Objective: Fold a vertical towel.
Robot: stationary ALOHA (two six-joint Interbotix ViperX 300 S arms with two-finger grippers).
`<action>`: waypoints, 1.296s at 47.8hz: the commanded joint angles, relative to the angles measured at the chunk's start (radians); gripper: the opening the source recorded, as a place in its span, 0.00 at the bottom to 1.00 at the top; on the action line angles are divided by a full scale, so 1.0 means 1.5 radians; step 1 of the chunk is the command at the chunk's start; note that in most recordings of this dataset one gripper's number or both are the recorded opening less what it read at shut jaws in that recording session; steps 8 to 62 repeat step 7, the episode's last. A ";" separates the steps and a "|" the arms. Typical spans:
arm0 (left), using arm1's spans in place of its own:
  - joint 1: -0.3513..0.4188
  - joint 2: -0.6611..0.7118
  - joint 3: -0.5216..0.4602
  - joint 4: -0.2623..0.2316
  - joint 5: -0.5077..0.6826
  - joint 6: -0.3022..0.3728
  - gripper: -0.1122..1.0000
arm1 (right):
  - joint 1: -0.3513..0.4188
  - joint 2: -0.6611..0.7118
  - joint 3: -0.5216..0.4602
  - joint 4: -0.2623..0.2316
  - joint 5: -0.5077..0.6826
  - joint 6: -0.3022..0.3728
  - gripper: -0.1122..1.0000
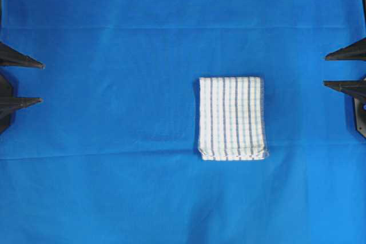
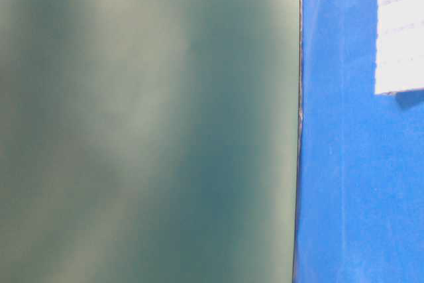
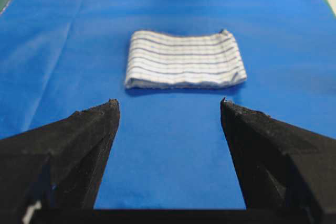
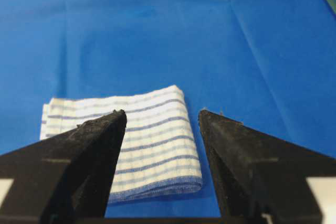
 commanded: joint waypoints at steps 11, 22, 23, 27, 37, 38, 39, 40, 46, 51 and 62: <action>0.002 0.011 -0.006 -0.002 -0.002 -0.001 0.77 | 0.000 0.012 -0.007 0.001 -0.003 0.001 0.65; 0.002 0.011 -0.006 -0.002 -0.002 -0.001 0.77 | 0.000 0.012 -0.007 0.001 -0.003 0.001 0.65; 0.002 0.011 -0.006 -0.002 -0.002 -0.001 0.77 | 0.000 0.012 -0.007 0.001 -0.003 0.001 0.65; 0.002 0.011 -0.006 -0.002 -0.002 -0.001 0.77 | 0.000 0.012 -0.007 0.001 -0.003 0.001 0.65; 0.002 0.011 -0.006 -0.002 -0.002 -0.001 0.77 | 0.000 0.012 -0.007 0.001 -0.003 0.001 0.65; 0.002 0.011 -0.006 -0.002 -0.002 -0.001 0.77 | 0.000 0.012 -0.007 0.001 -0.003 0.001 0.65; 0.002 0.011 -0.006 -0.002 -0.002 -0.001 0.77 | 0.000 0.012 -0.007 0.001 -0.003 0.001 0.65; 0.002 0.011 -0.006 -0.002 -0.002 -0.001 0.77 | 0.000 0.012 -0.007 0.001 -0.003 0.001 0.65; 0.002 0.011 -0.006 -0.002 -0.002 -0.001 0.77 | 0.000 0.012 -0.007 0.001 -0.003 0.001 0.65; 0.002 0.011 -0.006 -0.002 -0.002 -0.001 0.77 | 0.000 0.012 -0.007 0.001 -0.003 0.001 0.65; 0.002 0.011 -0.006 -0.002 -0.002 -0.001 0.77 | 0.000 0.012 -0.007 0.001 -0.003 0.001 0.65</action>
